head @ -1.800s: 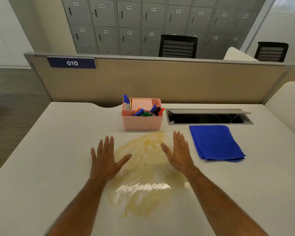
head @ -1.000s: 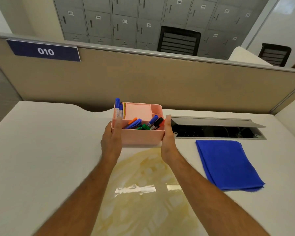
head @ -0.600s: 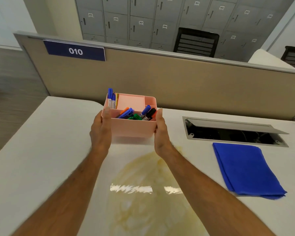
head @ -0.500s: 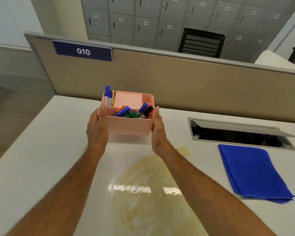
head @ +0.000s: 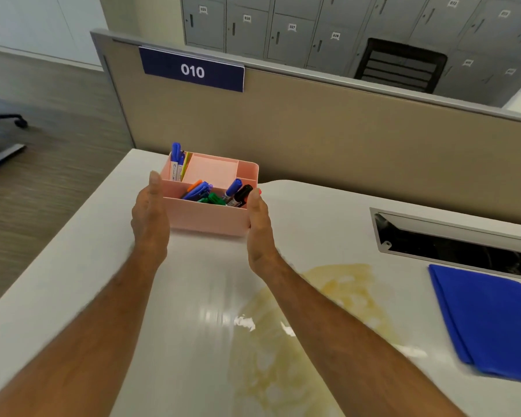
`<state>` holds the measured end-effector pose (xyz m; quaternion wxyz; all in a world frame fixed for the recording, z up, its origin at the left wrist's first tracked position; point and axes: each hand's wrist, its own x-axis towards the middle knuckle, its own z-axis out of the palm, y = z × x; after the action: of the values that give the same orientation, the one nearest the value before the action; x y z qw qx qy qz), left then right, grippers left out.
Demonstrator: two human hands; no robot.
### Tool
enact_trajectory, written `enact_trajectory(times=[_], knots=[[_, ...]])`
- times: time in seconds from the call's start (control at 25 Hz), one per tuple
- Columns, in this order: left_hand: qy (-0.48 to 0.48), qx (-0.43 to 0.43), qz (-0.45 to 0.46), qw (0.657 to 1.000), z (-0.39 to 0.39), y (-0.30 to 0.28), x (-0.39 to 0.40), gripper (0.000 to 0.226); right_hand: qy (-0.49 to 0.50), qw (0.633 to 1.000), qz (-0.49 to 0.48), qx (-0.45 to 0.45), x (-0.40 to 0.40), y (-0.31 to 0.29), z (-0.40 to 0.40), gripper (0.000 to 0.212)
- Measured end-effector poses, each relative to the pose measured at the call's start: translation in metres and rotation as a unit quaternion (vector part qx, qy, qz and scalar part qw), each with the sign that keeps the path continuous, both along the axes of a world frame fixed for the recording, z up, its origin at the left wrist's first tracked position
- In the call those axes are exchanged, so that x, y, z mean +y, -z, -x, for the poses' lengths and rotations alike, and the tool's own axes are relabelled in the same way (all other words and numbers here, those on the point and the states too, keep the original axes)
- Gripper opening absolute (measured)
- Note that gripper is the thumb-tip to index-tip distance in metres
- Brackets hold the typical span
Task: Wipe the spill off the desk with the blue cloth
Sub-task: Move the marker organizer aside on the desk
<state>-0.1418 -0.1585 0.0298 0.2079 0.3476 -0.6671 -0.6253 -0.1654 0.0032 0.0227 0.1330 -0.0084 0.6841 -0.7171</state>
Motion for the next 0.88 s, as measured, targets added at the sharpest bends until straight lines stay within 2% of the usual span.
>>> enact_trajectory(times=[0.16, 0.36, 0.52, 0.64, 0.76, 0.88], knots=[[0.003, 0.017, 0.003, 1.0, 0.0, 0.011, -0.002, 0.094, -0.026, 0.999, -0.018, 0.018, 0.003, 0.006, 0.002, 0.095], [0.027, 0.024, -0.01, 0.999, -0.001, 0.012, -0.003, 0.101, -0.058, 0.997, -0.059, 0.001, 0.028, 0.007, 0.001, 0.122], [-0.002, 0.002, 0.012, 1.0, -0.016, 0.027, 0.008, 0.106, 0.016, 0.997, -0.073, 0.0, 0.077, 0.013, -0.002, 0.11], [0.01, -0.042, 0.069, 0.997, -0.032, 0.039, 0.019, 0.1, 0.09, 0.987, -0.133, 0.022, 0.134, 0.014, -0.008, 0.09], [0.086, -0.073, 0.15, 0.982, -0.049, 0.045, 0.037, 0.101, 0.17, 0.952, -0.242, 0.074, 0.202, 0.012, -0.021, 0.071], [0.191, -0.105, 0.235, 0.947, -0.066, 0.049, 0.057, 0.097, 0.217, 0.871, -0.422, 0.125, 0.267, 0.008, -0.033, 0.062]])
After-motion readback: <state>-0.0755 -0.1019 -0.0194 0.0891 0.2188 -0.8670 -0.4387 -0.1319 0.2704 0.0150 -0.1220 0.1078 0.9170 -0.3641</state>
